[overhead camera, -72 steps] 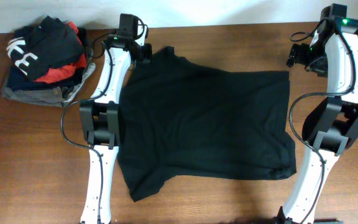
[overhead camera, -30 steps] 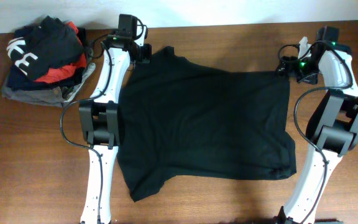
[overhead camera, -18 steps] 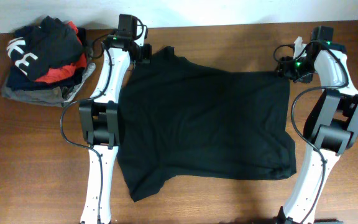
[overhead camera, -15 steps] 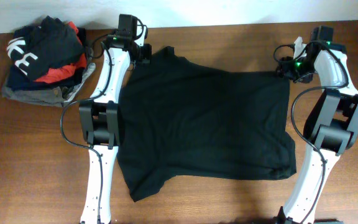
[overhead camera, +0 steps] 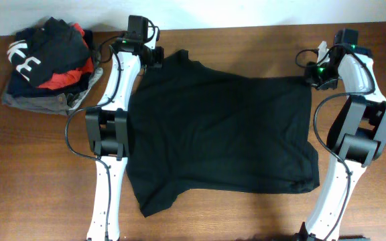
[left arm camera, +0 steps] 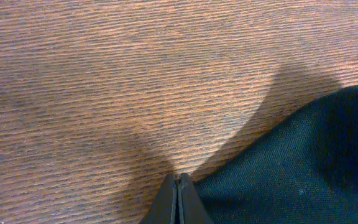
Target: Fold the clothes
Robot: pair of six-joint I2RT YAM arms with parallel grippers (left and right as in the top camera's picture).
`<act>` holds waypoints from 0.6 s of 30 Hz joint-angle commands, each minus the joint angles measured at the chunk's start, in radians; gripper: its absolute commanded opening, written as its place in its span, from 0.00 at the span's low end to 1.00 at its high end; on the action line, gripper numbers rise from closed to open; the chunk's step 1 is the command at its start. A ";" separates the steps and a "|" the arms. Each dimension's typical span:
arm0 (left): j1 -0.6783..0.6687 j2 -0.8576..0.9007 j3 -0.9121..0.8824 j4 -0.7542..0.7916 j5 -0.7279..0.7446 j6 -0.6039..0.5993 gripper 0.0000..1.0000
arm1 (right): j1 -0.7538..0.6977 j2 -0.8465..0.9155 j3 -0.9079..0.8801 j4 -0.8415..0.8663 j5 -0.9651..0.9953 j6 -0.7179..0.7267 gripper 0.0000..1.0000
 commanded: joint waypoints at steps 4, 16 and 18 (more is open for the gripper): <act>-0.002 -0.053 -0.021 0.003 0.078 -0.001 0.01 | 0.006 0.043 0.018 -0.013 0.022 0.035 0.10; 0.000 -0.119 -0.021 -0.056 0.116 0.001 0.01 | 0.005 0.021 0.122 -0.130 0.023 0.045 0.04; 0.001 -0.133 -0.021 -0.078 0.116 0.023 0.01 | 0.005 0.005 0.124 -0.137 0.023 0.054 0.04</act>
